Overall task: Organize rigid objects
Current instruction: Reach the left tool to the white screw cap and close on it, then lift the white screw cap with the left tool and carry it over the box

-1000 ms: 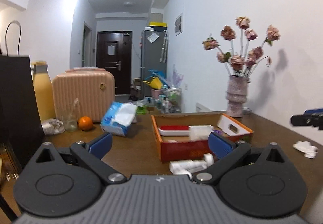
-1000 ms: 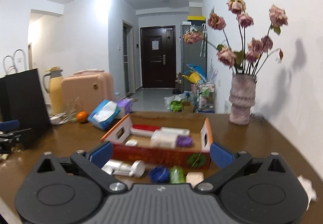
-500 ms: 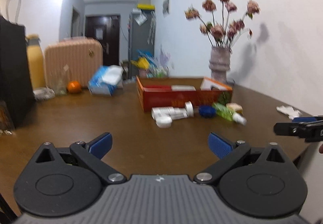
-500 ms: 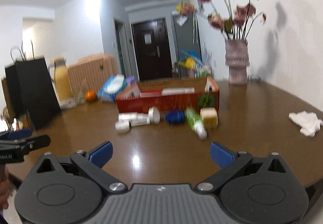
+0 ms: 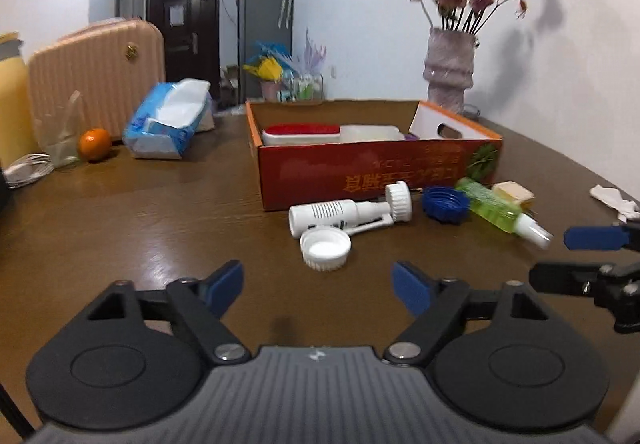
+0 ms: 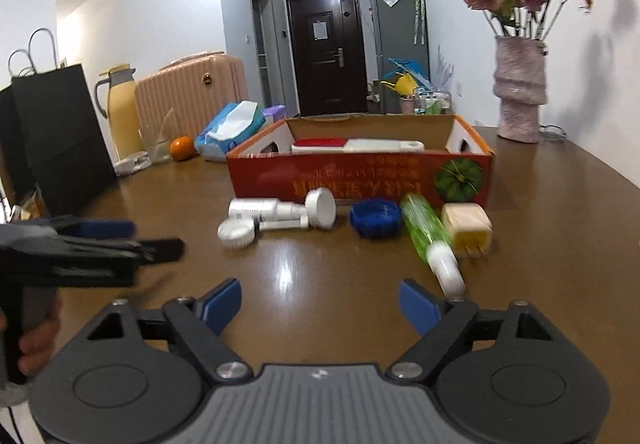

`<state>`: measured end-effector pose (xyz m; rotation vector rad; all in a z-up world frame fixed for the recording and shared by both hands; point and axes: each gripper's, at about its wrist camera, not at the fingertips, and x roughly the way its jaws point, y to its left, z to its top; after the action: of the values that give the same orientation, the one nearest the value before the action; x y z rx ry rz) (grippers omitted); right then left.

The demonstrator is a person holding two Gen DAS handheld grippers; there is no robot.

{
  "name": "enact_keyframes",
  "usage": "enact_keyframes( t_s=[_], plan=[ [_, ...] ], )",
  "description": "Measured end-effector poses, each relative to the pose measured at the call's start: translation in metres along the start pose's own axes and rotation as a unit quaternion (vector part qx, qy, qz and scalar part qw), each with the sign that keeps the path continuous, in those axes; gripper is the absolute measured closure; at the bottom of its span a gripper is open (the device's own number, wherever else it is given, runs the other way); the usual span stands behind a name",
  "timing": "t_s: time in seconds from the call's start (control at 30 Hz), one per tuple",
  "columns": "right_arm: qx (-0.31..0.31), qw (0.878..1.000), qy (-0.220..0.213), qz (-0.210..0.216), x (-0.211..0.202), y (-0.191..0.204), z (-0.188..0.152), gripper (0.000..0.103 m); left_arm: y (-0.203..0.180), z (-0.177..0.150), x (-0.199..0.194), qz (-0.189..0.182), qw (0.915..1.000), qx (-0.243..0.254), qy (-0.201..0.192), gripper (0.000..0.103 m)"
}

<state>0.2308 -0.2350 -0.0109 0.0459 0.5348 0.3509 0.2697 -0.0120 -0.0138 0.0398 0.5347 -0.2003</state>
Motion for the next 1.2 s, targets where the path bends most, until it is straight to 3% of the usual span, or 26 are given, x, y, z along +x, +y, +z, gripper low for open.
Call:
enact_keyframes(
  t_s=[0.27,0.4,0.43,0.53,0.67,1.03,1.1,1.17,1.2],
  plan=[
    [0.026,0.999,0.014,0.026,0.090,-0.015,0.051,0.037,0.005,0.016,0.066,-0.026,0.9992,0.003,0.032,0.035],
    [0.037,0.998,0.036,0.042,0.126,-0.016,0.060,0.045,0.008,0.016,0.078,-0.045,0.9980,-0.006,0.045,0.061],
    [0.037,0.997,0.040,0.047,0.132,-0.016,0.061,0.052,0.008,0.017,0.079,-0.051,0.9976,-0.006,0.046,0.062],
    [0.042,0.996,0.046,0.056,0.142,-0.016,0.061,0.086,0.009,0.017,0.077,-0.062,0.9973,-0.011,0.040,0.062],
    [0.044,0.997,0.043,0.050,0.142,-0.014,0.060,0.097,0.010,0.017,0.072,-0.068,0.9970,-0.017,0.033,0.062],
    [-0.006,0.999,0.011,0.033,0.078,0.003,0.050,0.101,0.003,0.008,0.015,-0.062,0.9973,-0.038,0.005,0.062],
    [-0.001,1.000,0.001,0.029,0.069,0.003,0.044,0.094,0.002,0.005,0.002,-0.060,0.9973,-0.043,-0.001,0.062],
    [0.009,1.000,0.016,0.015,0.071,0.000,0.040,0.068,0.002,0.000,-0.007,-0.053,0.9975,-0.048,-0.004,0.062],
    [0.015,0.999,0.025,0.014,0.074,-0.002,0.037,0.062,0.003,-0.002,-0.011,-0.047,0.9976,-0.050,-0.003,0.062]
  ],
)
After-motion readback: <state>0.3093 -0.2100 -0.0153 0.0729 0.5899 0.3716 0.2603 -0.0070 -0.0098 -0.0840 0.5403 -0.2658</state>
